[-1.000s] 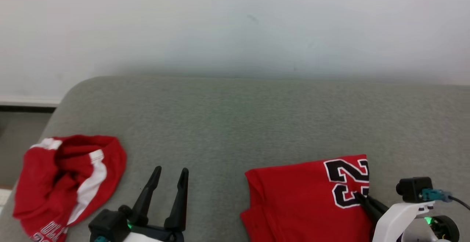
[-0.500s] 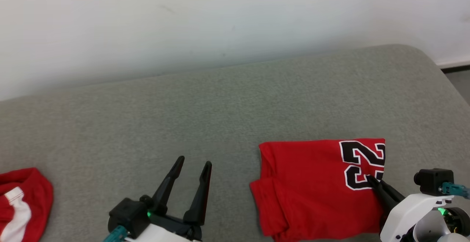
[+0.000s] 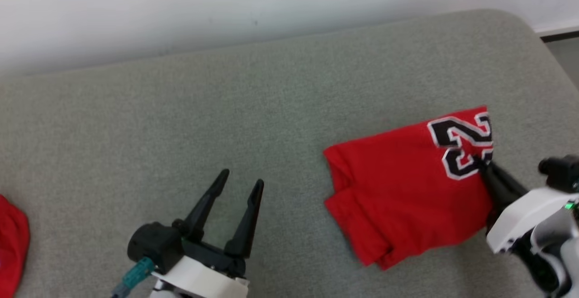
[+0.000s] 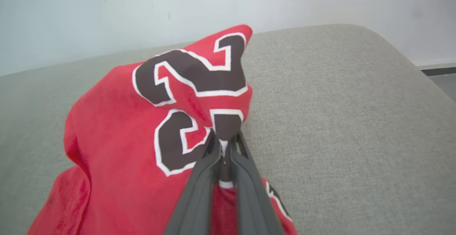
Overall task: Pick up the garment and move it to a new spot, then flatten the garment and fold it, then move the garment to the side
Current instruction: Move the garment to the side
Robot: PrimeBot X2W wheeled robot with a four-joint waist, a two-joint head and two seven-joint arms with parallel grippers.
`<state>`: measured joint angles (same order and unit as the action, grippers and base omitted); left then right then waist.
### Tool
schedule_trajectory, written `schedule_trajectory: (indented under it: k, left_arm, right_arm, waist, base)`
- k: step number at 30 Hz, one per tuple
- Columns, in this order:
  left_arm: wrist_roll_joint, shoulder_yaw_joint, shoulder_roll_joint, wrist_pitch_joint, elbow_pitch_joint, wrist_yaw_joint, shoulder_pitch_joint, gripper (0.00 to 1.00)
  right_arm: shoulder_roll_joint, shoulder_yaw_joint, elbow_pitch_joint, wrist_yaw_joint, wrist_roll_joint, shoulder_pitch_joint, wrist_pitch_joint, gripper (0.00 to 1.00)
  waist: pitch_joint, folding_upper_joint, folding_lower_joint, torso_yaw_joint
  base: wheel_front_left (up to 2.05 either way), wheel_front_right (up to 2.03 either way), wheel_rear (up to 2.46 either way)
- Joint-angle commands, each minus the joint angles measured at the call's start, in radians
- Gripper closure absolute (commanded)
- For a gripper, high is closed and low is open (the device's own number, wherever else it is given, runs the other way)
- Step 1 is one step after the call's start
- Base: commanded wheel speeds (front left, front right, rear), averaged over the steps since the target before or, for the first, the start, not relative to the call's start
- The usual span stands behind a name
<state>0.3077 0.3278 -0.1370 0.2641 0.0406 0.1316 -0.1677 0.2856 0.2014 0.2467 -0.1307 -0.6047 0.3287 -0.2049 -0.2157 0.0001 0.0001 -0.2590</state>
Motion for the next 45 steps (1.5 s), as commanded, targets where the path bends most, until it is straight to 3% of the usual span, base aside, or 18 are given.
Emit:
schedule_trajectory:
  k: [1,14,19,27,29,30,31,39,45]
  left_arm:
    - [-0.016,-0.003,-0.017,0.000,-0.007,-0.002,-0.024,0.00]
    - [-0.020,-0.006,-0.081,0.000,-0.042,-0.002,-0.120,0.00]
    - [-0.025,-0.004,-0.088,0.000,-0.054,-0.002,-0.134,0.00]
    - [-0.027,-0.007,-0.107,-0.001,-0.049,-0.002,-0.147,0.00]
    - [-0.027,-0.006,-0.109,-0.002,-0.048,-0.002,-0.147,0.00]
    - [-0.026,-0.005,-0.109,-0.002,-0.047,-0.002,-0.148,0.00]
    - [-0.025,-0.004,-0.108,-0.002,-0.045,-0.002,-0.150,0.00]
    - [-0.010,0.001,-0.089,-0.001,-0.039,-0.002,-0.147,0.00]
    - [-0.002,-0.006,-0.059,0.000,-0.024,-0.002,-0.124,0.00]
  right_arm:
    - [0.027,0.000,0.003,0.000,-0.009,0.057,0.015,1.00]
    - [0.206,-0.078,0.209,0.000,-0.093,0.410,0.078,1.00]
    - [0.261,-0.167,0.340,0.000,-0.056,0.493,0.105,1.00]
    - [0.317,-0.168,0.487,0.000,0.037,0.589,0.105,1.00]
    - [0.326,-0.173,0.533,0.000,0.077,0.615,0.129,0.56]
    - [0.328,-0.174,0.559,0.000,0.101,0.625,0.141,0.06]
    - [0.328,-0.178,0.582,0.000,0.121,0.637,0.155,0.00]
    - [0.304,-0.182,0.696,0.000,0.244,0.687,0.248,0.00]
    - [0.292,-0.109,0.641,0.000,0.256,0.689,0.324,0.00]
  waist:
    - [-0.065,-0.0001,-0.0001,0.027]
    - [-0.273,-0.0001,-0.0001,0.093]
    - [-0.312,-0.0001,-0.0001,0.095]
    - [-0.363,-0.0001,-0.0001,0.088]
    - [-0.368,-0.0001,-0.0001,0.088]
    - [-0.368,-0.0001,-0.0001,0.089]
    - [-0.368,-0.0001,-0.0001,0.090]
    - [-0.323,-0.0001,-0.0001,0.100]
    - [-0.213,-0.0001,-0.0001,0.114]
  base:
    - [0.00,0.00,0.00]
    - [0.00,0.00,0.00]
    - [0.00,0.00,0.00]
    - [0.00,0.00,0.00]
    - [0.00,0.00,0.00]
    - [0.00,0.00,0.00]
    - [0.00,0.00,0.00]
    - [0.00,0.00,0.00]
    - [0.00,0.00,0.00]
